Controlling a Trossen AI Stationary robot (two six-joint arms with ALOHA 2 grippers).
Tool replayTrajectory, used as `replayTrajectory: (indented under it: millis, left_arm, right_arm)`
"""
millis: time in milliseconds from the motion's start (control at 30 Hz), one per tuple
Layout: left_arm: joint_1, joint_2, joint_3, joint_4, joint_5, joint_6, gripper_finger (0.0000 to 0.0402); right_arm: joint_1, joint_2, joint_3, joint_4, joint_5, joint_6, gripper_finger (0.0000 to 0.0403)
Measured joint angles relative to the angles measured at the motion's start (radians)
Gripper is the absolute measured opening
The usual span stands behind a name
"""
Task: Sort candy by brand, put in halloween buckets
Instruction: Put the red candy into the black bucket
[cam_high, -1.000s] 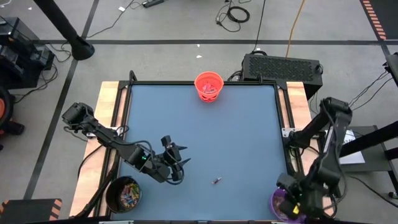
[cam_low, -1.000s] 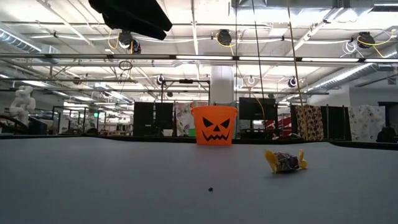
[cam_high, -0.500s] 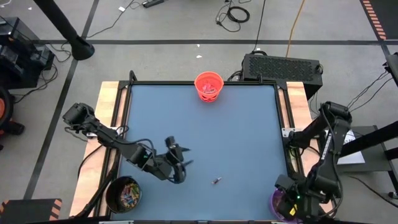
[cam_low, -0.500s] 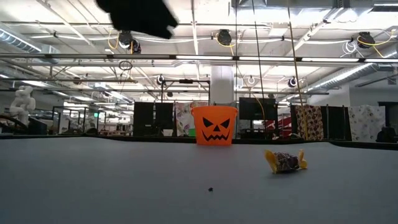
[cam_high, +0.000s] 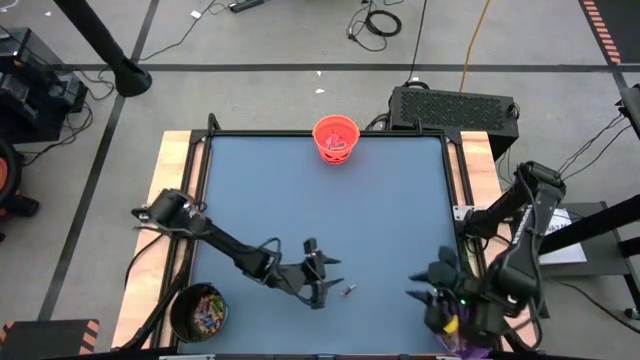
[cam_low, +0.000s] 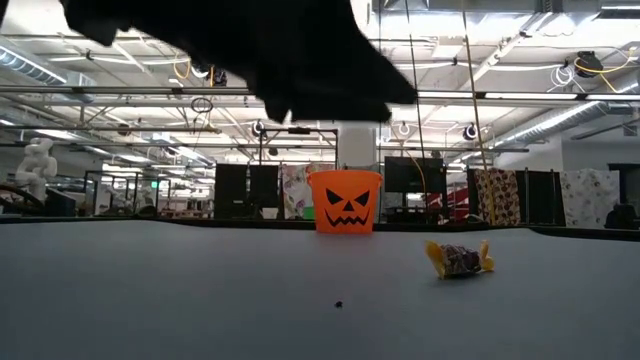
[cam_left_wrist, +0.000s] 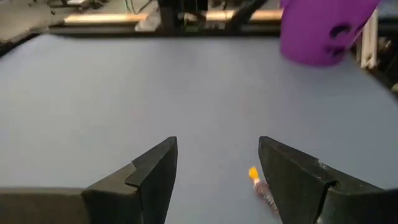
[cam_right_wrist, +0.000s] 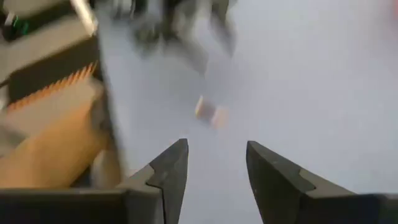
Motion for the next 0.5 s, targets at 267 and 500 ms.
replayTrajectory:
  millis: [267,500]
  left_arm:
    - [0.001,0.105,0.075,-0.044,0.110,-0.053,0.0233]
    - [0.002,0.181,0.120,-0.045,0.139,-0.053,0.0233]
  right_arm:
    - [-0.108,0.000,0.000,0.027,0.266,-0.214,0.0155]
    - [-0.174,0.001,0.000,0.061,0.378,-0.317,0.0155]
